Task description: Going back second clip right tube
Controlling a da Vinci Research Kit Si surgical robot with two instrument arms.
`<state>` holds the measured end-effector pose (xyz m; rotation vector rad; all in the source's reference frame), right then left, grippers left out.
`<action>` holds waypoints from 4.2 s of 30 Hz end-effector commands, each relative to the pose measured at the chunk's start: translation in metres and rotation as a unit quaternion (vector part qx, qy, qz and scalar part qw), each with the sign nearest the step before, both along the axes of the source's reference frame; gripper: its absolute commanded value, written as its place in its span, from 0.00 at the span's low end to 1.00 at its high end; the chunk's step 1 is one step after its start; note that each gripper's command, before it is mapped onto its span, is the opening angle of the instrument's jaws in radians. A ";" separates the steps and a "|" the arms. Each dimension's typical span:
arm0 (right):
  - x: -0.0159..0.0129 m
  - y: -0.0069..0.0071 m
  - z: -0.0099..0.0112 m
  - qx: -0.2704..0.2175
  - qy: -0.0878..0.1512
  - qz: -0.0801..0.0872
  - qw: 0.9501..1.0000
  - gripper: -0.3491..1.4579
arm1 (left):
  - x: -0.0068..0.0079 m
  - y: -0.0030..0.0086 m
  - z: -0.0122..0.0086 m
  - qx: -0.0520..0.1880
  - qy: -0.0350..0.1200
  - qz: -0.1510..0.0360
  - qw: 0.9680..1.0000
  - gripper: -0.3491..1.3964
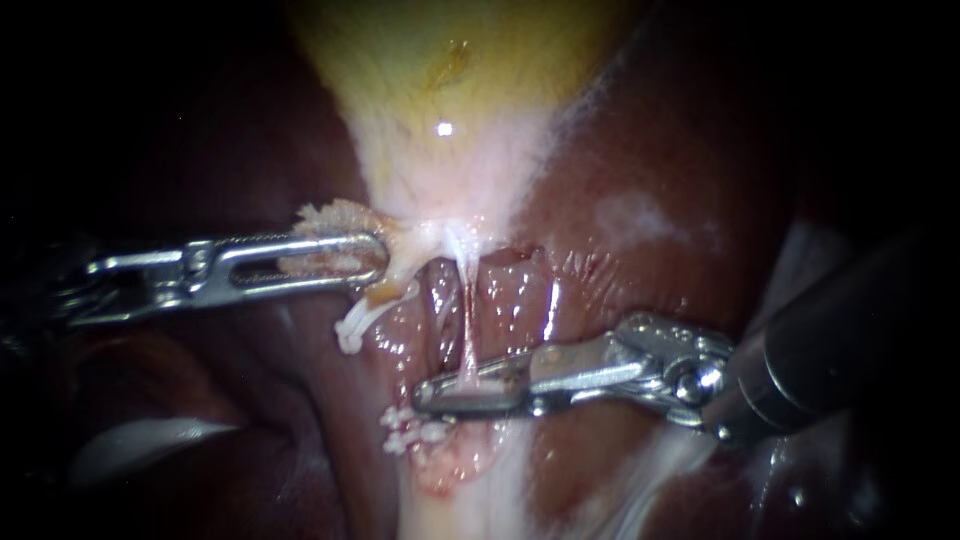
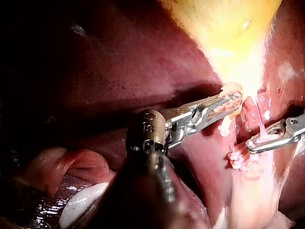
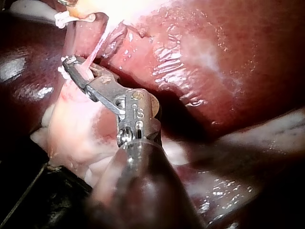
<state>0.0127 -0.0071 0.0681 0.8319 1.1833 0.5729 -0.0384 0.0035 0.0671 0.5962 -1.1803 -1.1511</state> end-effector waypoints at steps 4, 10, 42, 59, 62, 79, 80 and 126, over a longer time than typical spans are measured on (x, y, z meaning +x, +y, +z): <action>0.0000 -0.0001 -0.0001 -0.001 0.000 0.000 1.000 0.00 | 0.0000 0.0000 0.0000 0.000 0.000 0.000 1.000 0.00; 0.0000 -0.0001 -0.0002 0.002 0.000 0.000 1.000 0.00 | 0.0000 0.0000 0.0000 0.000 0.000 0.000 1.000 0.00; 0.0005 -0.0006 -0.0002 -0.062 0.031 0.013 0.997 0.47 | 0.0000 -0.0001 -0.0002 0.000 0.001 0.000 1.000 0.00; 0.0005 -0.0012 0.0034 -0.083 0.030 0.011 0.996 0.47 | 0.0000 -0.0002 -0.0001 0.000 0.001 0.000 1.000 0.00; -0.0001 -0.0010 0.0035 -0.097 0.033 0.008 0.995 0.47 | 0.0000 -0.0002 -0.0001 0.000 0.001 0.000 1.000 0.00; -0.0041 0.0000 0.0031 -0.198 0.035 -0.025 0.979 0.47 | 0.0000 -0.0003 -0.0001 -0.001 0.001 0.000 1.000 0.00; -0.0046 0.0002 0.0030 -0.203 0.035 -0.027 0.978 0.47 | 0.0000 -0.0003 -0.0001 -0.001 0.001 0.000 1.000 0.00; -0.0138 0.0050 -0.0036 -0.257 0.029 -0.030 0.965 0.47 | -0.0054 -0.0004 0.0060 -0.004 0.016 0.022 1.000 0.00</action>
